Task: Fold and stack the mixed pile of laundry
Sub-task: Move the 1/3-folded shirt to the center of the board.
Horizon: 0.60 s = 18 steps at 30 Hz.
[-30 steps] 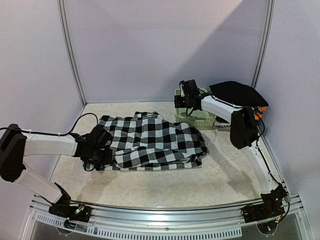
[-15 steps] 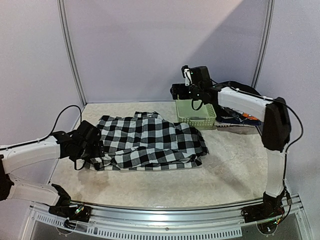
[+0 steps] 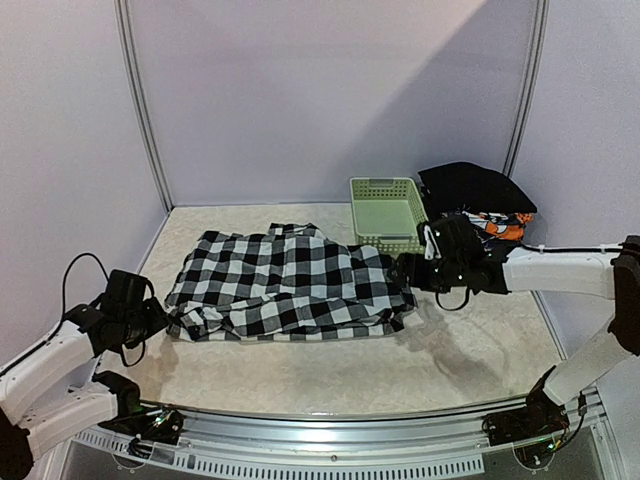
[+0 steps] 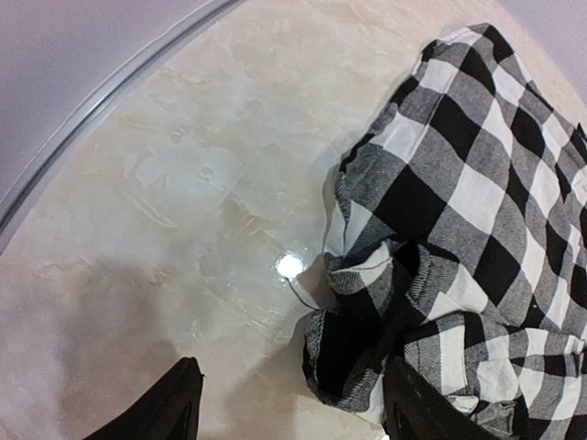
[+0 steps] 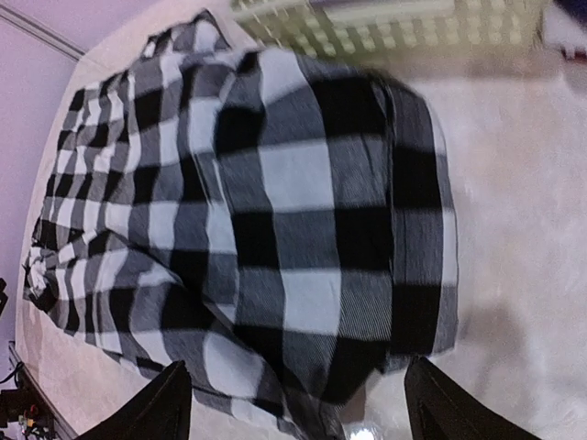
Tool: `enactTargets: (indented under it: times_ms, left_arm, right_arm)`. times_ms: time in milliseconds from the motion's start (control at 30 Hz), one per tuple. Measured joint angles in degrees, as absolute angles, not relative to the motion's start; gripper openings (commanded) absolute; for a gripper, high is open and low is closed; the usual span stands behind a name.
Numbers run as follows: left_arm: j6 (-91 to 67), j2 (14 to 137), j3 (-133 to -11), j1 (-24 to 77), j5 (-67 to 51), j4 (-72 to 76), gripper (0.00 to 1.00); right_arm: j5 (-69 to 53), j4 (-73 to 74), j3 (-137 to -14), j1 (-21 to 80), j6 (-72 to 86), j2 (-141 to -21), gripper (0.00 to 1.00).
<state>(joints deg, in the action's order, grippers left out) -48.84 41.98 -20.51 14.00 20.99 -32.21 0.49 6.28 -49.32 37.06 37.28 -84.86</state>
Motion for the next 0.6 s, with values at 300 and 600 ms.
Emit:
enactTargets:
  times_ms: [300, 600]
  left_arm:
    - [-49.1, 50.0, -17.6, 4.5, 9.1, -26.2, 0.62]
    - [-49.2, 53.4, -17.2, 2.9, 4.7, -21.9, 0.58]
  right_arm:
    - [-10.5, 1.6, -35.6, 37.1, 45.1, -82.0, 0.59]
    - [-18.0, -8.3, -34.4, 37.1, 45.8, -90.7, 0.43]
